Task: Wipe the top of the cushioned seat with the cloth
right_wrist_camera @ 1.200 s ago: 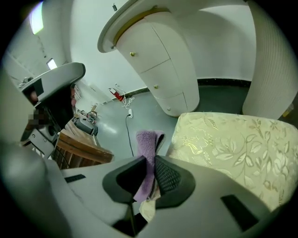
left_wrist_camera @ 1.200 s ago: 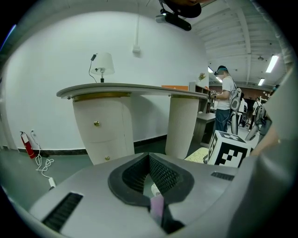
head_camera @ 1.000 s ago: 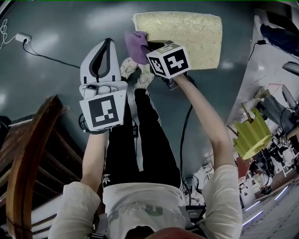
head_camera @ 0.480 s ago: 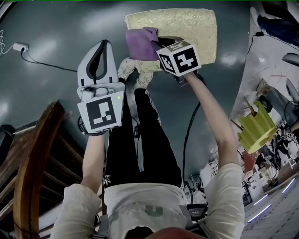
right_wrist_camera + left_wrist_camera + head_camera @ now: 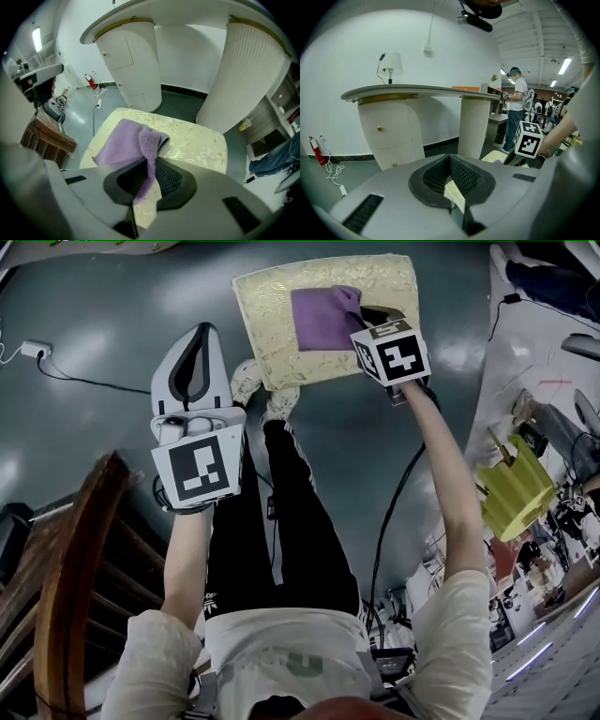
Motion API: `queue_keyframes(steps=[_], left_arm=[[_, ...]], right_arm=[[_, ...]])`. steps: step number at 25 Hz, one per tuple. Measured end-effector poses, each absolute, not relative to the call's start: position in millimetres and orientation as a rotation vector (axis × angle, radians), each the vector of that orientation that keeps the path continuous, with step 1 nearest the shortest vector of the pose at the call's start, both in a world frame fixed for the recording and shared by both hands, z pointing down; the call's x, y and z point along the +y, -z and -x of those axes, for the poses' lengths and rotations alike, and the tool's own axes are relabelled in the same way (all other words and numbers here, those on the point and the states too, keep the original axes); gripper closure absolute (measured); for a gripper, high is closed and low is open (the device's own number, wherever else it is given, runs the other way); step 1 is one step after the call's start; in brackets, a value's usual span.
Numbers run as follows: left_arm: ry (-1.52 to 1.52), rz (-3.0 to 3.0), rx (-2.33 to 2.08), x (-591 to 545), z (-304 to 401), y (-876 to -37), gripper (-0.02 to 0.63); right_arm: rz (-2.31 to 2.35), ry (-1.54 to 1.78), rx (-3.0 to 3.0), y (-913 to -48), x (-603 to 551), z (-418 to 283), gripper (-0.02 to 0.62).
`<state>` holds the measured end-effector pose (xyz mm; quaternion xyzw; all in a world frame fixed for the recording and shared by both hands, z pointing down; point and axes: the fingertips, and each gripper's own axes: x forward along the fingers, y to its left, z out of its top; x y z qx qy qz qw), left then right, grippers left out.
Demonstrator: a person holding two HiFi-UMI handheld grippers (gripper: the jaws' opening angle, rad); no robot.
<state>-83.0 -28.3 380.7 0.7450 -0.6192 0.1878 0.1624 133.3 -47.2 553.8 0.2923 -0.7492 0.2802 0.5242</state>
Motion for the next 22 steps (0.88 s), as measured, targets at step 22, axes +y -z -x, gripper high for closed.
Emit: queue_keyframes(steps=[22], left_arm=[[-0.564, -2.197, -1.704, -43.8, 31.5, -382.5, 0.601]], right_arm=[[-0.843, -0.472, -1.567, -555.8, -103.9, -285.3, 0.534]])
